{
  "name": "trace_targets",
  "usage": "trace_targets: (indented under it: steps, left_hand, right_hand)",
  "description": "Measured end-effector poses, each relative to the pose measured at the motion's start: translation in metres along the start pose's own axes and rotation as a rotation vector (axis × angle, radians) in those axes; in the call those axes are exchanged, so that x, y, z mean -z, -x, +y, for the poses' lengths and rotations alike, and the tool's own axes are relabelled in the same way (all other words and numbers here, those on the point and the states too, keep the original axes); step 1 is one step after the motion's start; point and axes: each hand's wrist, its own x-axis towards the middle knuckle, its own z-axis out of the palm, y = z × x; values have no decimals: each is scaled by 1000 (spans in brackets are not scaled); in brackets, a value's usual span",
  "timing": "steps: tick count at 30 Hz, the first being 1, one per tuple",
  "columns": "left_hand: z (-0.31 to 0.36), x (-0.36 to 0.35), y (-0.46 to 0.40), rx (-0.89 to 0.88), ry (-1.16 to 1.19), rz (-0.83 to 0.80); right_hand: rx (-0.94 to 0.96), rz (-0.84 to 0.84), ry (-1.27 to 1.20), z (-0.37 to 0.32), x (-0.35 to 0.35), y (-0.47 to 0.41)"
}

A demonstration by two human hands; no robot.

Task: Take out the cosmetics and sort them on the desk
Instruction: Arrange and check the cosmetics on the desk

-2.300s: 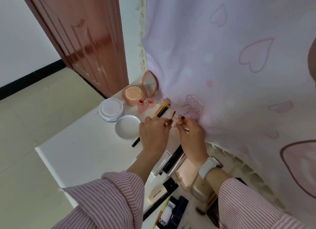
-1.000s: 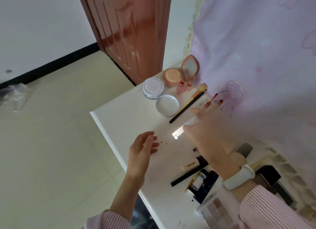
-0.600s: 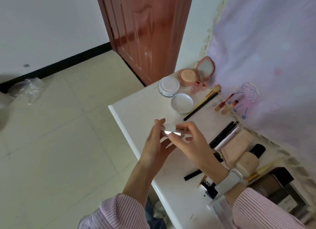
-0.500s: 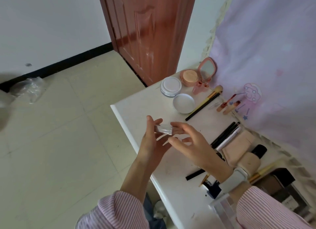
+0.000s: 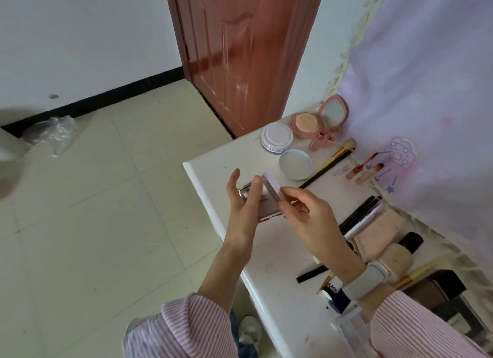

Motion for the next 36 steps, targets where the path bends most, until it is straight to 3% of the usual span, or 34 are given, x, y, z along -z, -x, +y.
trace_targets:
  steps: [4, 9, 18, 36]
  left_hand:
    - [5, 0, -1, 134, 209, -46]
    - [9, 7, -3, 337, 487, -53]
    - [15, 0, -3, 405, 380, -39]
    - [17, 24, -20, 374, 419, -97]
  right_hand:
    - [68, -103, -63, -10, -1, 1]
    - [319, -105, 319, -8, 0, -2]
    - [371, -110, 598, -17, 2, -11]
    - [367, -179, 690, -28, -14, -31]
